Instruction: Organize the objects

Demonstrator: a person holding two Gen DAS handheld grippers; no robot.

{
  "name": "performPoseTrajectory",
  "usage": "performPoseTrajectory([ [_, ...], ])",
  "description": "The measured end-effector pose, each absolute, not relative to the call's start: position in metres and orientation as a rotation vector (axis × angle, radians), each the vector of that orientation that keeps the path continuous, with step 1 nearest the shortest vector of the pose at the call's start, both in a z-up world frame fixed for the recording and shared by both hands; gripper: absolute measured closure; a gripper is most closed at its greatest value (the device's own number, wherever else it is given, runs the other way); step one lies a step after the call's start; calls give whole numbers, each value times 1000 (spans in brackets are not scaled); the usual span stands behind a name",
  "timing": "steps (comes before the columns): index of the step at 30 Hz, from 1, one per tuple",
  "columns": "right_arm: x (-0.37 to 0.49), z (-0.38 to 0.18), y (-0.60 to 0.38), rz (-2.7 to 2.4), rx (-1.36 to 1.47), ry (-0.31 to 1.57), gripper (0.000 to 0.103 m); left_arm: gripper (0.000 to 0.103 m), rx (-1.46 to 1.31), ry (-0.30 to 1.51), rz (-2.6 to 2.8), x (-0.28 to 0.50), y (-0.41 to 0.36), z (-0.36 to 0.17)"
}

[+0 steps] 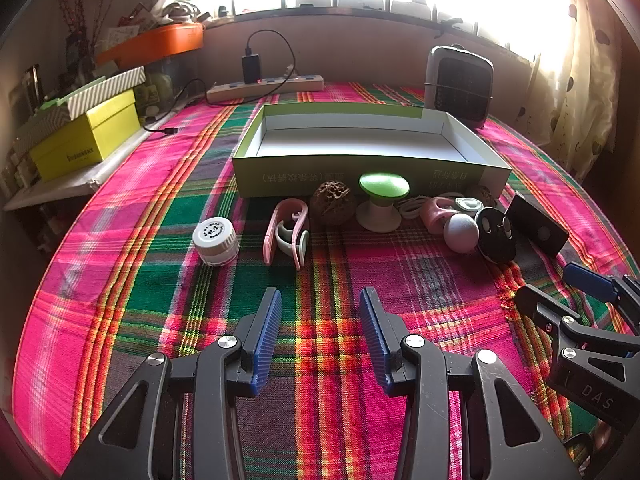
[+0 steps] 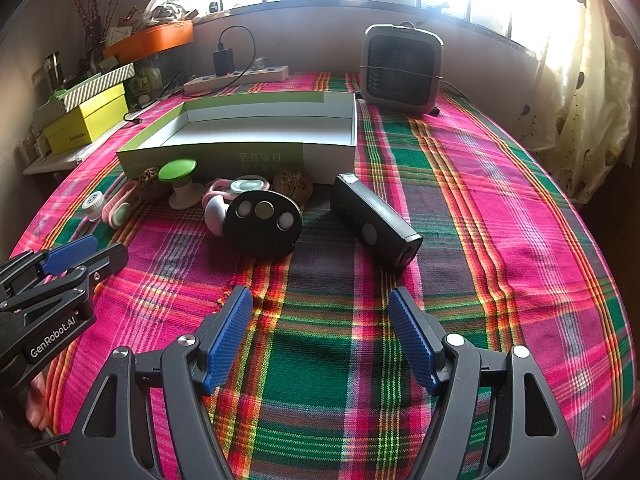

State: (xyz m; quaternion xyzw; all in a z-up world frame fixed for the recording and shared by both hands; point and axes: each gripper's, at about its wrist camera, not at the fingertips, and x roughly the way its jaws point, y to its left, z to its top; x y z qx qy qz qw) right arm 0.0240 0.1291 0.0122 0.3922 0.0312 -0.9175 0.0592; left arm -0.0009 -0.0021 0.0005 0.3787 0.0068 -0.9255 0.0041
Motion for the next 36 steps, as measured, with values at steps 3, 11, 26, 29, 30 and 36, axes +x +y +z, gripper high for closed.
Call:
performPoseTrajectory([
  [3, 24, 11, 129, -2778, 1187, 95, 32, 64, 1186, 21, -2900, -1, -2, 0],
  [11, 24, 11, 129, -2778, 1187, 95, 32, 64, 1187, 21, -2899, -1, -2, 0],
  [26, 23, 13, 132, -2771, 1189, 99, 32, 64, 1196, 21, -2902, -2, -2, 2],
  [29, 18, 13, 133, -2768, 1191, 99, 32, 64, 1197, 19, -2902, -2, -2, 2],
  [30, 18, 13, 133, -2767, 1191, 97, 32, 64, 1197, 20, -2902, -2, -2, 3],
  [36, 19, 13, 133, -2764, 1191, 101, 32, 64, 1204, 18, -2908, -2, -2, 3],
])
